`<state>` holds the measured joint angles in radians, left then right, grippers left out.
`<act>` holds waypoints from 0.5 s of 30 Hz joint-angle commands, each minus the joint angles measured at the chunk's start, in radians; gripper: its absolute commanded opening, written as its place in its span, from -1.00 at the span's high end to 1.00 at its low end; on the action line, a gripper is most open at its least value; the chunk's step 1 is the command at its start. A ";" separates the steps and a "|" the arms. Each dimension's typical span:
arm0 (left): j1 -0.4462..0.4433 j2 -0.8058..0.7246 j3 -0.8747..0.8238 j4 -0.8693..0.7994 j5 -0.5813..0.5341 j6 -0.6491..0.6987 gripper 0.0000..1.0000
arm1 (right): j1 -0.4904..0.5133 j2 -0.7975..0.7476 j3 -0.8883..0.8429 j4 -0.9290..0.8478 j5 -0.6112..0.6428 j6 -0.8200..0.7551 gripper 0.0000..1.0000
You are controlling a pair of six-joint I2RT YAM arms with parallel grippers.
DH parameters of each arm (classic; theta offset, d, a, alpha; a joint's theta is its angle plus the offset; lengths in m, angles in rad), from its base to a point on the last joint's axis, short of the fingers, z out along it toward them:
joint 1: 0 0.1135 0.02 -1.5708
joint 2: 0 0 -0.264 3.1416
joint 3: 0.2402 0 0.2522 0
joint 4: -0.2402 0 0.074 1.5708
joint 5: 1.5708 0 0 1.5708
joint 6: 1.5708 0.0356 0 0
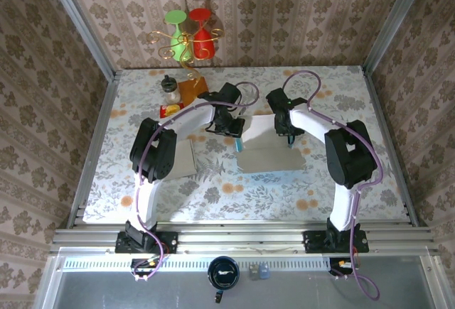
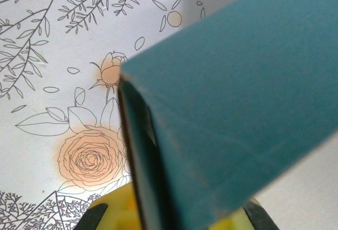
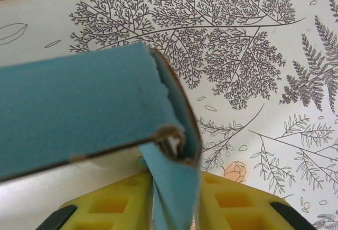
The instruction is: Fold the paper box
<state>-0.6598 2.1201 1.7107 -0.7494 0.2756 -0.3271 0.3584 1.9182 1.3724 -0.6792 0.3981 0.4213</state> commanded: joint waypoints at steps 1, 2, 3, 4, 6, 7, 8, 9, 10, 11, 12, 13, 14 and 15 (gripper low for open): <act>0.000 0.013 0.032 -0.043 0.001 0.036 1.00 | -0.011 -0.030 -0.007 0.023 -0.019 -0.019 0.45; 0.000 0.012 0.034 -0.045 0.001 0.036 1.00 | -0.014 -0.027 -0.007 0.023 -0.020 -0.019 0.44; 0.000 0.013 0.036 -0.043 0.002 0.037 1.00 | -0.019 -0.027 -0.010 0.025 -0.023 -0.021 0.44; 0.000 0.014 0.037 -0.045 0.001 0.038 1.00 | -0.020 -0.023 -0.009 0.026 -0.026 -0.022 0.44; 0.000 0.014 0.039 -0.044 0.001 0.037 1.00 | -0.024 -0.017 -0.007 0.026 -0.023 -0.025 0.46; 0.000 0.013 0.038 -0.045 -0.001 0.038 1.00 | -0.023 -0.012 -0.003 0.019 -0.013 -0.023 0.49; 0.000 0.014 0.038 -0.047 -0.002 0.036 1.00 | -0.024 -0.005 0.005 0.007 -0.002 -0.019 0.52; 0.000 0.014 0.041 -0.047 -0.002 0.036 1.00 | -0.023 0.004 0.013 -0.012 0.017 -0.015 0.56; 0.000 0.014 0.043 -0.048 -0.003 0.035 1.00 | -0.024 0.015 0.022 -0.030 0.041 -0.009 0.63; 0.000 0.013 0.044 -0.050 -0.005 0.034 1.00 | -0.022 0.024 0.028 -0.046 0.063 -0.004 0.70; 0.000 0.012 0.044 -0.050 -0.005 0.032 1.00 | -0.021 0.030 0.031 -0.065 0.094 0.005 0.78; -0.001 0.012 0.043 -0.048 -0.005 0.031 1.00 | -0.019 0.032 0.032 -0.077 0.119 0.012 0.85; -0.001 0.011 0.044 -0.048 -0.005 0.028 1.00 | -0.014 0.035 0.034 -0.088 0.143 0.014 0.91; -0.001 0.011 0.044 -0.047 -0.004 0.026 1.00 | -0.008 0.039 0.039 -0.107 0.169 0.017 0.98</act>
<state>-0.6636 2.1216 1.7283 -0.7547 0.2806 -0.3195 0.3496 1.9285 1.3865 -0.6964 0.4137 0.4198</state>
